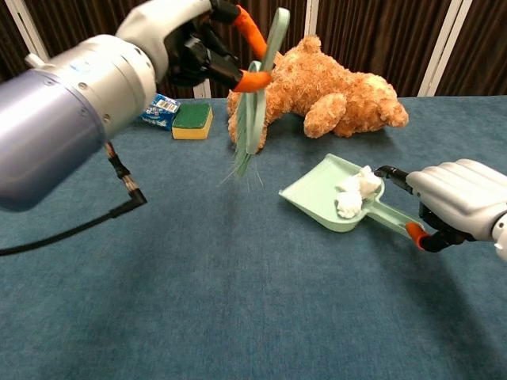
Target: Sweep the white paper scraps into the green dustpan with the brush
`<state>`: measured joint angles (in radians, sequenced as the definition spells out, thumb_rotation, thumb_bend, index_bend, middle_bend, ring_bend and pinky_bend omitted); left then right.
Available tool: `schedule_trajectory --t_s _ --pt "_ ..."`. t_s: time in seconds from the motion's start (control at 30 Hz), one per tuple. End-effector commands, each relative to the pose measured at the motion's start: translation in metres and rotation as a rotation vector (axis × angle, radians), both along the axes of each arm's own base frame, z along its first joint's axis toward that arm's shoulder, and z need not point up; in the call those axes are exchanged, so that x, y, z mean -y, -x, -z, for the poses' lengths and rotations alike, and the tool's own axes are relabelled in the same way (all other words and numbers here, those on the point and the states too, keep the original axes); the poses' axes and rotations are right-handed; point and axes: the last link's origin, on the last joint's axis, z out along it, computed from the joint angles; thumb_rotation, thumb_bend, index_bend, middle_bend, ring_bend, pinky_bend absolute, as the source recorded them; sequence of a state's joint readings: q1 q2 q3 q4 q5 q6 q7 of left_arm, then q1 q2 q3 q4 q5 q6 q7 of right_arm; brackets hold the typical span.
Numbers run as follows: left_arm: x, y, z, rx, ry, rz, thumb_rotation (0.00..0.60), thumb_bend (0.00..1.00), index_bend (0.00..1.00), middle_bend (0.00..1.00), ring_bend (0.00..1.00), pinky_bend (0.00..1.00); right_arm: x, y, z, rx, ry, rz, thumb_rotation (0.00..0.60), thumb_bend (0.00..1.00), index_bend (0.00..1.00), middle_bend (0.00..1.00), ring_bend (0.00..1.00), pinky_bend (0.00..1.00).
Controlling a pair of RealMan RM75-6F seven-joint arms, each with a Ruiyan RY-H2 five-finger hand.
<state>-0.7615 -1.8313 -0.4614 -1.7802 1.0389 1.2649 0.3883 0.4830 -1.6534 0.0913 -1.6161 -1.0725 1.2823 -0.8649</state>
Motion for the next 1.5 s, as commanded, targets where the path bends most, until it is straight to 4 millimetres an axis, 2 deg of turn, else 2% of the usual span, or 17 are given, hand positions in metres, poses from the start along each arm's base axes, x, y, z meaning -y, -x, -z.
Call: schedule_trajectory --t_s 0.03,0.4,0.63,0.9,1.1,1.2,1.27,1.37,1.43,1.5 --pt "-0.003 0.007 -0.008 -0.016 -0.011 0.001 0.600 0.63 0.79 1.00 1.00 1.00 0.000 0.001 -0.003 -0.005 0.008 0.008 0.600 0.54 0.00 0.92 0.84 0.87" --pt "-0.012 0.035 -0.026 -0.166 -0.057 0.013 0.600 0.63 0.79 1.00 1.00 1.00 0.002 0.012 -0.025 -0.019 0.040 0.011 0.600 0.54 0.00 0.92 0.83 0.87" --pt "-0.019 0.054 -0.036 -0.507 -0.140 0.147 0.600 0.63 0.79 1.00 1.00 1.00 0.005 0.021 -0.041 -0.007 0.061 0.032 0.600 0.54 0.00 0.92 0.83 0.87" --pt "-0.023 0.080 -0.044 -0.920 -0.220 0.297 0.600 0.63 0.79 1.00 1.00 1.00 0.002 0.027 -0.049 0.004 0.065 0.050 0.600 0.54 0.00 0.92 0.83 0.87" --pt "-0.017 0.104 -0.034 -1.132 -0.234 0.396 0.600 0.63 0.79 1.00 1.00 1.00 0.000 0.031 -0.051 0.014 0.059 0.064 0.600 0.54 0.00 0.92 0.83 0.87" --pt "-0.012 0.114 -0.026 -1.174 -0.201 0.416 0.600 0.62 0.78 1.00 1.00 1.00 0.000 0.032 -0.051 0.013 0.058 0.065 0.600 0.54 0.00 0.92 0.83 0.87" --pt "-0.008 0.120 -0.020 -1.186 -0.174 0.420 0.600 0.54 0.69 1.00 1.00 1.00 0.001 0.032 -0.051 0.013 0.059 0.065 0.600 0.54 0.00 0.92 0.83 0.87" --pt "-0.003 0.124 -0.014 -1.171 -0.149 0.413 0.600 0.33 0.44 0.95 0.95 1.00 0.000 0.033 -0.051 0.012 0.060 0.066 0.600 0.54 0.00 0.92 0.83 0.87" --pt "-0.002 0.124 -0.012 -1.145 -0.151 0.405 0.600 0.17 0.25 0.87 0.91 1.00 0.001 0.033 -0.052 0.011 0.062 0.064 0.600 0.54 0.00 0.92 0.83 0.87" --pt "-0.001 0.121 -0.012 -1.110 -0.164 0.393 0.600 0.09 0.10 0.81 0.88 1.00 0.001 0.033 -0.052 0.010 0.062 0.063 0.600 0.54 0.00 0.92 0.83 0.87"
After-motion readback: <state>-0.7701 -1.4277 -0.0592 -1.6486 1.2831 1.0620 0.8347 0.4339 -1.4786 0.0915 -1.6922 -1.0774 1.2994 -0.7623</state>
